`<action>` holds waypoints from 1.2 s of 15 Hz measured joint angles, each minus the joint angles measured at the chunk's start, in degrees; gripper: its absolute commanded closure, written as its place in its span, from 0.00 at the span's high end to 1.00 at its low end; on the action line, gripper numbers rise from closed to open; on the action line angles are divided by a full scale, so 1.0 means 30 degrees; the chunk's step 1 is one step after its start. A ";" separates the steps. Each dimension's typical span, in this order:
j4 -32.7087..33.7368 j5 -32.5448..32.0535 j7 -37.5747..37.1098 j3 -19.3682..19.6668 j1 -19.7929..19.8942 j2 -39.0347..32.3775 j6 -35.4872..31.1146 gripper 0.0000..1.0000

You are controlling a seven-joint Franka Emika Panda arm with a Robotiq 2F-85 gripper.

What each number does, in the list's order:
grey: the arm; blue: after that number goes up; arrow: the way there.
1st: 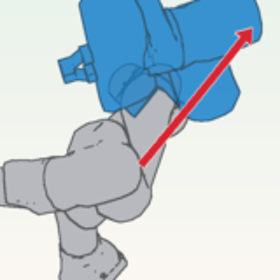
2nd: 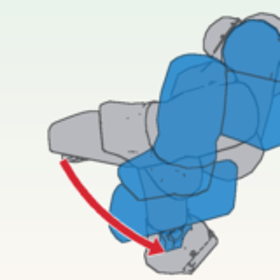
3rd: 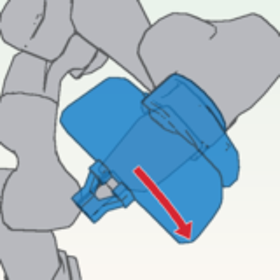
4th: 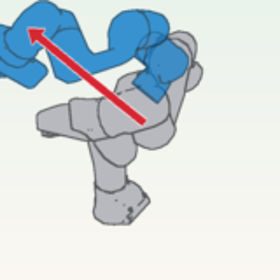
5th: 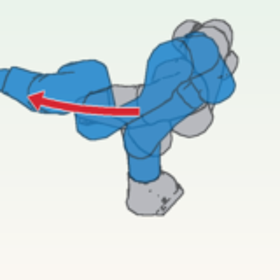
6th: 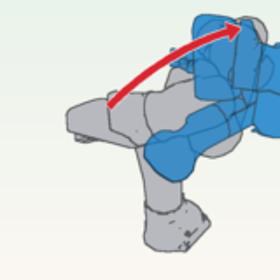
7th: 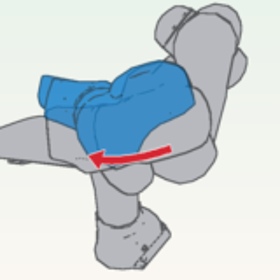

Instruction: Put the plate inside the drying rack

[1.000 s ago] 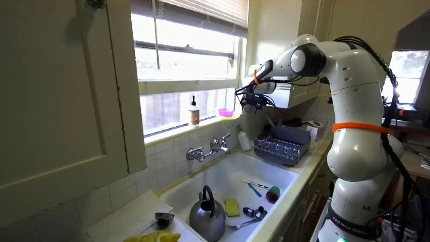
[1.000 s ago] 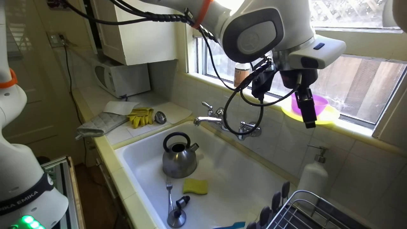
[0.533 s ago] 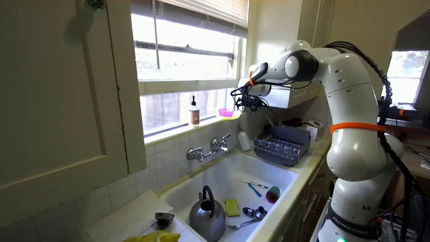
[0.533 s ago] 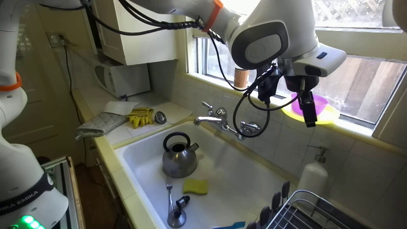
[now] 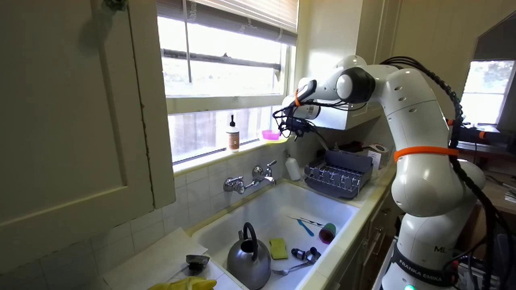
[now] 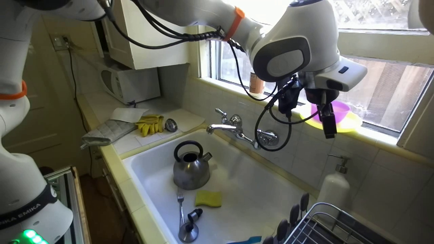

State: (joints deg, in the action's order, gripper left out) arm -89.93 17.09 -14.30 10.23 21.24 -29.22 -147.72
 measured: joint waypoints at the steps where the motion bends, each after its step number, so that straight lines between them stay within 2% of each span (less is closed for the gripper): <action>1: 0.0135 0.0028 0.0040 -0.0070 0.0039 -0.0128 0.0041 0.66; 3: 0.0447 0.0089 0.0080 -0.0227 0.0151 -0.0365 0.0216 0.49; 9: 0.1126 0.0338 0.0352 -0.0525 0.0457 -0.0878 0.0468 0.05; 10: 0.1236 0.0418 0.0395 -0.0564 0.0501 -0.0954 0.0476 0.01; 12: 0.1534 0.0674 0.0415 -0.0661 0.0616 -0.1079 0.0476 0.04; 13: 0.1654 0.0756 0.0430 -0.0719 0.0679 -0.1114 0.0477 0.00; 18: 0.2227 0.1163 0.0472 -0.0934 0.0922 -0.1186 0.0497 0.01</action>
State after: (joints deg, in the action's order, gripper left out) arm -83.25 20.58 -12.89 7.43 24.01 -32.78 -146.23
